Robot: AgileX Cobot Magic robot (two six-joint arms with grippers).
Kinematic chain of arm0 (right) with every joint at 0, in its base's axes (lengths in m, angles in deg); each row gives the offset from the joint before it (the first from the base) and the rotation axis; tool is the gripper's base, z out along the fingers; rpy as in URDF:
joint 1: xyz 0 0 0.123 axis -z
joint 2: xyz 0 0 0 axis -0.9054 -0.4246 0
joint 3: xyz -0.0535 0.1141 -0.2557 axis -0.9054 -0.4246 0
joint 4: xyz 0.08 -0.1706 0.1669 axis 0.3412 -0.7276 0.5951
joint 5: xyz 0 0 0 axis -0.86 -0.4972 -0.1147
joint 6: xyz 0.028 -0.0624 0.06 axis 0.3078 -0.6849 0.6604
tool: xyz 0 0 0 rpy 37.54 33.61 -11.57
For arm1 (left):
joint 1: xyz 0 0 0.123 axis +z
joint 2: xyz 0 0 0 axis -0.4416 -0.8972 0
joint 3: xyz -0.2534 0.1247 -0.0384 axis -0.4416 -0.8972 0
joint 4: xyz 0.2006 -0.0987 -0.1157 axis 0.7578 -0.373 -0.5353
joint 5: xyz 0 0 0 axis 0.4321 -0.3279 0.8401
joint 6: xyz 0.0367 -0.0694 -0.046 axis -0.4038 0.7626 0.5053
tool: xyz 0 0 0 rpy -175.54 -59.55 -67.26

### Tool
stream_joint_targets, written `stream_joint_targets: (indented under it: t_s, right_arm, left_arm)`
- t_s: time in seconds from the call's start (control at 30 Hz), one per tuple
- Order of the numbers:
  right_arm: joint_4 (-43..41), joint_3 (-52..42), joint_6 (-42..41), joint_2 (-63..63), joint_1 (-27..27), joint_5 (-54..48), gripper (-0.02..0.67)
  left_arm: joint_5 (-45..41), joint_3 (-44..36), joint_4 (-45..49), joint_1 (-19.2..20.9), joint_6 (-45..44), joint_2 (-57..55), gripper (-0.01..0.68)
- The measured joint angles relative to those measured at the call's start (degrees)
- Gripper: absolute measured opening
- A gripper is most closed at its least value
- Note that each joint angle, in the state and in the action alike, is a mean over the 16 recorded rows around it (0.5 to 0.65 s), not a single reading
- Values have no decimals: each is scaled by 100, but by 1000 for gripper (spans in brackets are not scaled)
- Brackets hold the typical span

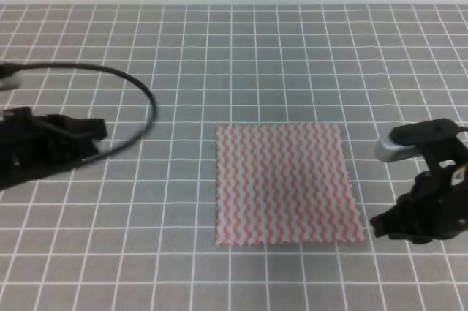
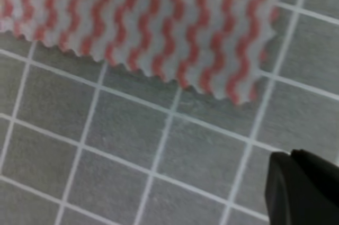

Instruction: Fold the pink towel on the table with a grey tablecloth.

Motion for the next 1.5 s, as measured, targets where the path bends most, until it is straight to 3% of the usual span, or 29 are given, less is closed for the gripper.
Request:
stream_joint_targets:
  t_s: [0.33, 0.53, 1.0, 1.17, 1.5]
  right_arm:
    - [-95, 314, 267, -534, -255, 306, -19]
    - [46, 367, 262, -655, -256, 405, -5]
    - [121, 368, 255, -743, -255, 511, 108]
    - [121, 370, 255, -830, -255, 642, 163]
    - [256, 374, 256, -1372, -254, 783, 251]
  left_arm:
    - [801, 445, 669, -1545, 186, -1025, 0]
    - [924, 727, 1419, -2077, 825, -1513, 0]
    - [-445, 1791, 5293, -2210, 4327, -2279, 0]
    - [-677, 2041, 5777, -2210, 4686, -2374, 0]
    - [-548, 2113, 5776, -2210, 4701, -2345, 0]
